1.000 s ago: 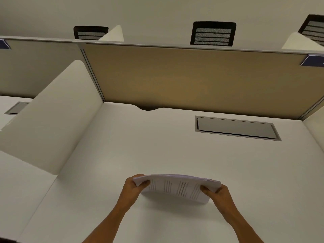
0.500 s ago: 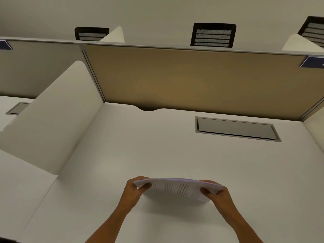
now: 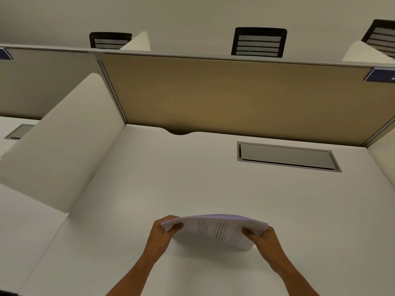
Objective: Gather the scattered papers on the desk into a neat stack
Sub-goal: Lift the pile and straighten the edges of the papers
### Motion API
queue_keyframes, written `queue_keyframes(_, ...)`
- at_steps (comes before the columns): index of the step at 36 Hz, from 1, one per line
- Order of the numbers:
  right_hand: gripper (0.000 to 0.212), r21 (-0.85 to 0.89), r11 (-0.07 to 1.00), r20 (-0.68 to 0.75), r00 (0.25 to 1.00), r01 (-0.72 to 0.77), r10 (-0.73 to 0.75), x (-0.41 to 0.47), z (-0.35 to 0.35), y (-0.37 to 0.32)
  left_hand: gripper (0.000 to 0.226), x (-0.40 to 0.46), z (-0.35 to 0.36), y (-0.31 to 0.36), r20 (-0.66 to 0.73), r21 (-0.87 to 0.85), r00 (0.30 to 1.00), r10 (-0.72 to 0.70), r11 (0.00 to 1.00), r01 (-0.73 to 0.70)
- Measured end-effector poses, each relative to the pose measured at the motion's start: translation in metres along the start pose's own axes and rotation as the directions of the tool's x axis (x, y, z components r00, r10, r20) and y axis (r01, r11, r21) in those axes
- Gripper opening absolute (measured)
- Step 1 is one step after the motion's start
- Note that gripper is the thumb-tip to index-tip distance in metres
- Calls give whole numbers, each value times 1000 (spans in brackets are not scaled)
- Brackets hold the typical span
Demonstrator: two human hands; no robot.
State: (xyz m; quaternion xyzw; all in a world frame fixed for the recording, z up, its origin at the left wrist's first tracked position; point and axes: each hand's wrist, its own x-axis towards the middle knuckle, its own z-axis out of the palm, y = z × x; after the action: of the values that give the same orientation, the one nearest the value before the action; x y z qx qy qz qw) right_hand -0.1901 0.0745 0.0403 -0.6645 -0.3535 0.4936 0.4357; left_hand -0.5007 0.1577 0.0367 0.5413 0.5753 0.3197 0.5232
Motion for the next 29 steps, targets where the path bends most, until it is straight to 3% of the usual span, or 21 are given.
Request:
queue_keyframes(9,32,-14,999,-42,999,32,-32,1,-7,-10,29,3,0,10,-21,-56,999,32,998,-33)
queue_keyframes(18,29,-66,997,-34,999,-35,33,-4,-2,6,27,1,5,-5,56,31,998,-18,999,16)
queue_keyframes(21,31,-118,993,-50,999,-25,19,-2,-3,2,25,5,3,-1,60,59,998,-17,998,13)
queue_keyframes(25,11,-200,979,-49,998,-43,34,3,-7,-9,7,16,-12,11,85,90,996,-4,996,-4)
queue_keyframes(27,4,-273,962,-24,999,-28,22,6,-11,-22,10,25,-24,23,124,116,992,32,992,-47)
queue_keyframes(29,13,-358,934,19,1000,12,-6,9,-14,-37,11,34,-35,38,206,181,978,44,980,-82)
